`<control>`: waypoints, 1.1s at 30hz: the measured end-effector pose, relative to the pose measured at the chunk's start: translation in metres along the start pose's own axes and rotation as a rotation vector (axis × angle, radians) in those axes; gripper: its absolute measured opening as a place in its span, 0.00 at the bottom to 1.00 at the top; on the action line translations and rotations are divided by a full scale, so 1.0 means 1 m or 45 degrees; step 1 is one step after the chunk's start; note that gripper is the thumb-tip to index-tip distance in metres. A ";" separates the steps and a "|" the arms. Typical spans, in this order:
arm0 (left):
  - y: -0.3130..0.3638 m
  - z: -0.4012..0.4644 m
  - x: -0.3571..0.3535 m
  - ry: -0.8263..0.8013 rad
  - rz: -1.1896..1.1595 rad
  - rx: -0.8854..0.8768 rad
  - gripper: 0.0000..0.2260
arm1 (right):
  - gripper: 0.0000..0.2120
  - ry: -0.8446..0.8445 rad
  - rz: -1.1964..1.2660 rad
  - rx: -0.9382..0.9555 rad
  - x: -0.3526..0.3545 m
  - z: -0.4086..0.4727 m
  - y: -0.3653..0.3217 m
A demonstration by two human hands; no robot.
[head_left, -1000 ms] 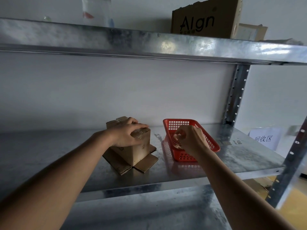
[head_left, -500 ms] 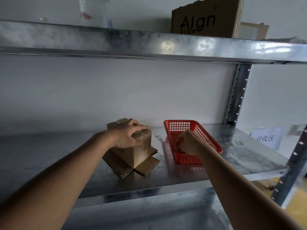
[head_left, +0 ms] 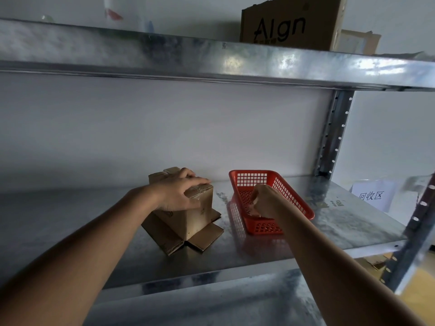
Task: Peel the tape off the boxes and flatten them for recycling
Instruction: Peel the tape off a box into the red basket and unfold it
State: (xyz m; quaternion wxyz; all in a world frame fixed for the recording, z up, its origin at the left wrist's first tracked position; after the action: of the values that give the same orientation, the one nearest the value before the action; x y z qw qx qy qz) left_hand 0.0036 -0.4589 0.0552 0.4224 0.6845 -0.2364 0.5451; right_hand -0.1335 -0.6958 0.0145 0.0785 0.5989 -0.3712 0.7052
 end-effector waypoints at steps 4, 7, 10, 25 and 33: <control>-0.001 -0.001 0.000 0.009 -0.025 -0.017 0.39 | 0.13 0.102 0.086 0.009 0.009 -0.002 -0.004; 0.000 0.000 0.000 -0.001 -0.019 -0.014 0.41 | 0.10 0.186 0.181 0.098 0.011 -0.004 -0.007; 0.000 0.001 0.001 -0.002 -0.011 -0.014 0.43 | 0.10 0.210 0.245 0.108 0.011 -0.003 -0.006; -0.004 0.008 -0.002 0.006 -0.005 -0.035 0.41 | 0.06 0.377 0.395 0.459 0.014 -0.018 -0.031; -0.005 0.000 -0.006 0.065 0.202 -0.015 0.50 | 0.10 0.294 0.365 0.711 -0.007 -0.036 -0.076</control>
State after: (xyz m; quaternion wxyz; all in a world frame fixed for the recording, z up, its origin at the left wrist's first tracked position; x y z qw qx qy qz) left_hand 0.0056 -0.4576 0.0476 0.3879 0.6471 -0.2822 0.5926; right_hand -0.1177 -0.6171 0.0408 -0.1470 0.4551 -0.2325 0.8469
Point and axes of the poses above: each hand's wrist, its own z-axis towards the middle knuckle, its own x-axis out of the back of the hand, y = z × x, the point moved 3 cm from there along z, towards the middle knuckle
